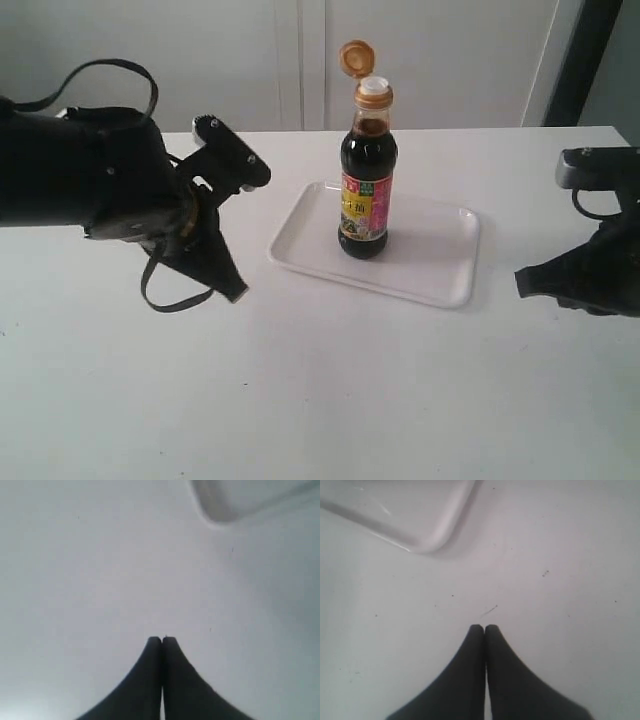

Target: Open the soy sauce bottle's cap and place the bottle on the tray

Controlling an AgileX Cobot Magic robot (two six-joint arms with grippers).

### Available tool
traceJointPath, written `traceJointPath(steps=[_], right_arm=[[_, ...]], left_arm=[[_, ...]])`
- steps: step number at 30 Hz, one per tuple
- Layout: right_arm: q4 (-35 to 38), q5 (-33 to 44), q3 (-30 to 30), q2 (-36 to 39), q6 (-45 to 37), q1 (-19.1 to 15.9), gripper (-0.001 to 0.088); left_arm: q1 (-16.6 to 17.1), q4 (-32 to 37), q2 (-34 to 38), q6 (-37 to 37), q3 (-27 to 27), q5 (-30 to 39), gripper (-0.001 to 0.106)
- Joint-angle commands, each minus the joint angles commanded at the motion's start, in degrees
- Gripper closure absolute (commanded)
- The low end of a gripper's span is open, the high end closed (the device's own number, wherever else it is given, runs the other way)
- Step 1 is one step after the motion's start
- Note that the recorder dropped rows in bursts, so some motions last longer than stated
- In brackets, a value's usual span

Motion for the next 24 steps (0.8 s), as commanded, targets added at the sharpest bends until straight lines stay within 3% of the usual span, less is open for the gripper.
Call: traceJointPath(steps=[3,8,10,13,14,15,17,24], right_arm=[[-0.12,4.41,-0.83,0.41,-0.57,0.0,0.0868],[-0.8,13.62,-4.16,3.41,-0.37,-0.25,0.0868],[-0.99,16.61,-5.09,4.27,0.01,-1.12,0.0868],[-2.36,18.79,-5.52,4.39,2.78,-4.13,0.0868],[-2.57,19.02,-5.52,4.39,3.55,-4.65,0.0868],[-3.22,18.87,-5.52,3.9,3.56,-5.76,0.0868],[-4.71,14.87,-4.71,1.34,3.56,-5.88,0.0868],[-3.76,-3.57,3.32,-17.47,3.78,-5.88,0.0868]], left_arm=[[2.03,-8.95,-0.5,10.07,-0.77,5.5,0.105],[9.59,-21.39,-1.12,16.54,-2.31,12.69,0.105],[13.46,-23.84,-2.03,17.57,-2.34,14.99,0.105],[22.86,-29.36,-5.63,17.58,-2.34,17.78,0.105],[24.2,-30.85,-6.32,17.58,-2.34,17.78,0.105],[26.94,-32.99,-8.29,17.58,-2.04,17.78,0.105],[28.74,-33.0,-12.16,17.68,0.12,15.75,0.105],[29.02,-34.07,-29.96,15.27,14.0,-0.55,0.105]])
